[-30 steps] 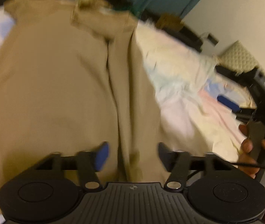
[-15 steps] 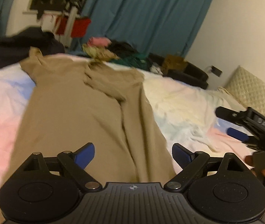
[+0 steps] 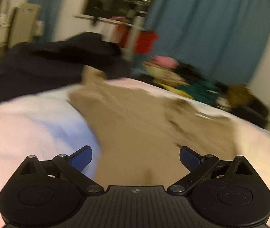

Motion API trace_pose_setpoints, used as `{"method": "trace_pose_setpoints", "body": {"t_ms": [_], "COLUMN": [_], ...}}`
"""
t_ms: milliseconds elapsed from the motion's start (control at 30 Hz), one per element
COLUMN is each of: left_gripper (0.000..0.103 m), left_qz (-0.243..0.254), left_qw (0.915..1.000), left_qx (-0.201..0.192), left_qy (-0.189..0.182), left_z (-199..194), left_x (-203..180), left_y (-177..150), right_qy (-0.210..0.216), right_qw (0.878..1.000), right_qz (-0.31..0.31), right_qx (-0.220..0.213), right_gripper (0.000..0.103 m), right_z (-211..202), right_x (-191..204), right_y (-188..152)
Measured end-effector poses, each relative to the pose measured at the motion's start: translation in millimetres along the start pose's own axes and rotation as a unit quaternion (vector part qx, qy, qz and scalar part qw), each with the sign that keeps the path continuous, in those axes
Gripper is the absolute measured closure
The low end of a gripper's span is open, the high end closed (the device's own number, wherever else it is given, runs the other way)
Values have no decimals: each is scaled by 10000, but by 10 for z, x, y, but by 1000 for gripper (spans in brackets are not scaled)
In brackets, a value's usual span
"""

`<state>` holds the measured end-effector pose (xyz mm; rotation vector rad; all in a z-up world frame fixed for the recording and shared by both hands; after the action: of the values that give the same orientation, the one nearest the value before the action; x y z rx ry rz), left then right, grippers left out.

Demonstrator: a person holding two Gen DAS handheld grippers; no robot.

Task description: Fold clothes

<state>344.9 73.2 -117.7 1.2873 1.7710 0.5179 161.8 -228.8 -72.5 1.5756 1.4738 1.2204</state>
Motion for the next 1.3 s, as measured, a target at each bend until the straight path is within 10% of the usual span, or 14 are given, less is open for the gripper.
{"method": "trace_pose_setpoints", "body": {"t_ms": [200, 367, 600, 933, 1300], "left_gripper": [5, 10, 93, 96, 94], "left_qz": [-451, -611, 362, 1548, 2578], "left_qw": [9964, 9945, 9966, 9823, 9659], "left_qx": [-89, -621, -423, -790, 70], "left_qy": [706, 578, 612, 695, 245], "left_z": [1075, 1406, 1615, 806, 1040], "left_x": [523, 572, 110, -1385, -2965], "left_y": [360, 719, 911, 1142, -130], "right_qy": [87, -72, -330, -285, -476], "right_qw": [9997, 9985, 9933, 9913, 9861], "right_qz": [176, 418, 1055, 1269, 1589], "right_qx": [161, 344, 329, 207, -35], "right_gripper": [0, 0, 0, 0, 0], "right_z": [352, 629, 770, 487, 335], "right_x": [-91, -261, -580, -587, -907], "right_y": [-42, -189, -195, -157, -113]}}
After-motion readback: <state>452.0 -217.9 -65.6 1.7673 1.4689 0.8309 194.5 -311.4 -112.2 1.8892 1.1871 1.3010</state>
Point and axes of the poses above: each gripper's, at about its wrist camera, not at the fingertips, and z roughly the way its jaws point, x to its left, y to its top, the point moved 10 cm from there along z, roughly the way its jaws point, and after that the axes turned 10 degrees about -z, right-handed, at the moved point
